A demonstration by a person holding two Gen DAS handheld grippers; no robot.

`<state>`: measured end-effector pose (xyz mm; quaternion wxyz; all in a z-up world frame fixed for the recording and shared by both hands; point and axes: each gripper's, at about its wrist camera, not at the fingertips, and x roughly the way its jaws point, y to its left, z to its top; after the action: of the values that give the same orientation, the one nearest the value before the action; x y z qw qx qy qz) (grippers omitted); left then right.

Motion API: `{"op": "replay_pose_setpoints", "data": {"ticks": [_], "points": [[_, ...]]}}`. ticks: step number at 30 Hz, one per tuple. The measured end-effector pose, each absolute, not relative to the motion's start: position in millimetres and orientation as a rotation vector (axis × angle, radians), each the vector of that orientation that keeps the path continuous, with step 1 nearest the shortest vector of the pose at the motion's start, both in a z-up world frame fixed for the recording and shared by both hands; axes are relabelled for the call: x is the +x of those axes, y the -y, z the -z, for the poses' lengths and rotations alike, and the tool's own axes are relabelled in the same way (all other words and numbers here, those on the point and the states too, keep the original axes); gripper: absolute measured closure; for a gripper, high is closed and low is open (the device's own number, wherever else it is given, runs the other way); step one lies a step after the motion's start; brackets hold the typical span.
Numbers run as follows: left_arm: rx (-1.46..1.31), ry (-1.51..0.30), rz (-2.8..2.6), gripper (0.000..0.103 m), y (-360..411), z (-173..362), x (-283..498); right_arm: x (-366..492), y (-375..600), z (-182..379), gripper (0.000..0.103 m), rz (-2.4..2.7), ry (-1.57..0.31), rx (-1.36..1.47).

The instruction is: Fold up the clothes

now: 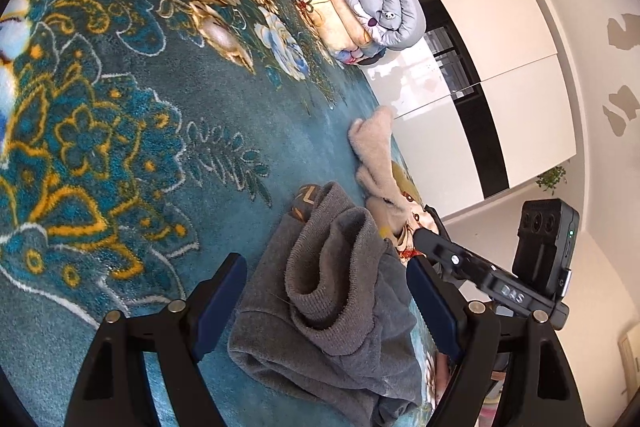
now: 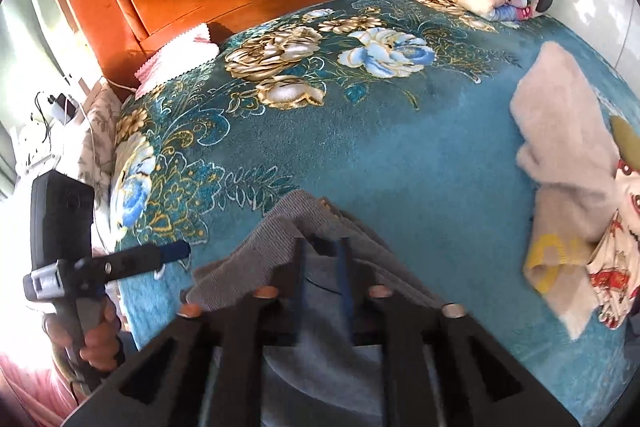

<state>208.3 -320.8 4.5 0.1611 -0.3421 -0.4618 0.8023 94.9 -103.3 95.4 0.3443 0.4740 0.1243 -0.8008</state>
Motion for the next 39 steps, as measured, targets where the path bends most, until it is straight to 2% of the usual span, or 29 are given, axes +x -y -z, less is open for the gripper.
{"op": "replay_pose_setpoints", "data": {"ticks": [1,3,7,9,11,12,13,14,17,19,25,28,29,31,32,36,39], "points": [[-0.981,1.319,-2.293,0.018,320.8,-4.0,208.3,95.0,101.9,-94.2,0.05,2.078,-0.34,1.236],[-0.985,1.32,-2.297,0.018,320.8,-3.4,208.5,95.3,101.5,-88.0,0.05,2.043,-0.386,1.26],[-0.995,1.32,-2.306,0.018,320.8,-2.2,208.7,102.8,115.7,-74.0,0.05,1.999,-0.614,1.245],[-1.008,1.311,-2.305,0.018,319.0,-1.4,207.8,100.3,120.1,-64.2,0.05,1.997,-0.647,1.275],[-1.017,1.304,-2.304,0.018,317.5,-1.2,207.1,102.2,124.4,-58.4,0.058,1.997,-0.666,1.287],[-1.016,1.301,-2.303,0.018,317.1,-1.6,207.1,105.2,126.5,-57.6,0.078,1.998,-0.669,1.284],[-1.015,1.299,-2.303,0.018,316.6,-1.9,207.1,108.2,128.7,-56.7,0.091,2.0,-0.671,1.282],[-1.014,1.296,-2.303,0.018,316.2,-2.2,207.1,111.4,129.7,-60.0,0.095,2.008,-0.664,1.266],[-1.01,1.288,-2.303,0.018,314.9,-3.2,207.2,110.0,131.4,-75.4,0.097,2.048,-0.661,1.208],[-1.011,1.278,-2.301,0.018,313.5,-3.9,207.2,100.4,129.3,-86.8,0.097,2.115,-0.595,1.179],[-1.044,1.234,-2.301,0.018,306.8,-4.7,206.4,97.6,123.1,-88.0,0.097,2.15,-0.487,1.173],[-1.064,1.221,-2.303,0.018,303.2,-3.3,204.0,98.3,119.8,-88.0,0.093,2.158,-0.447,1.172],[-1.077,1.211,-2.306,0.018,300.8,-2.5,202.4,98.5,118.7,-88.0,0.089,2.16,-0.433,1.171],[-1.104,1.185,-2.313,0.018,296.1,-1.3,199.8,98.9,116.5,-88.0,0.059,2.165,-0.406,1.17],[-1.114,1.167,-2.321,0.018,293.7,-1.5,199.5,99.2,115.4,-88.1,0.054,2.168,-0.393,1.17],[-1.122,1.095,-2.377,0.018,285.4,-6.7,199.0,128.2,82.1,-98.6,0.053,2.233,-0.294,1.136],[-1.149,1.057,-2.411,0.018,279.7,-5.6,193.5,152.9,60.1,-85.0,0.053,2.261,-0.247,1.184]]}}
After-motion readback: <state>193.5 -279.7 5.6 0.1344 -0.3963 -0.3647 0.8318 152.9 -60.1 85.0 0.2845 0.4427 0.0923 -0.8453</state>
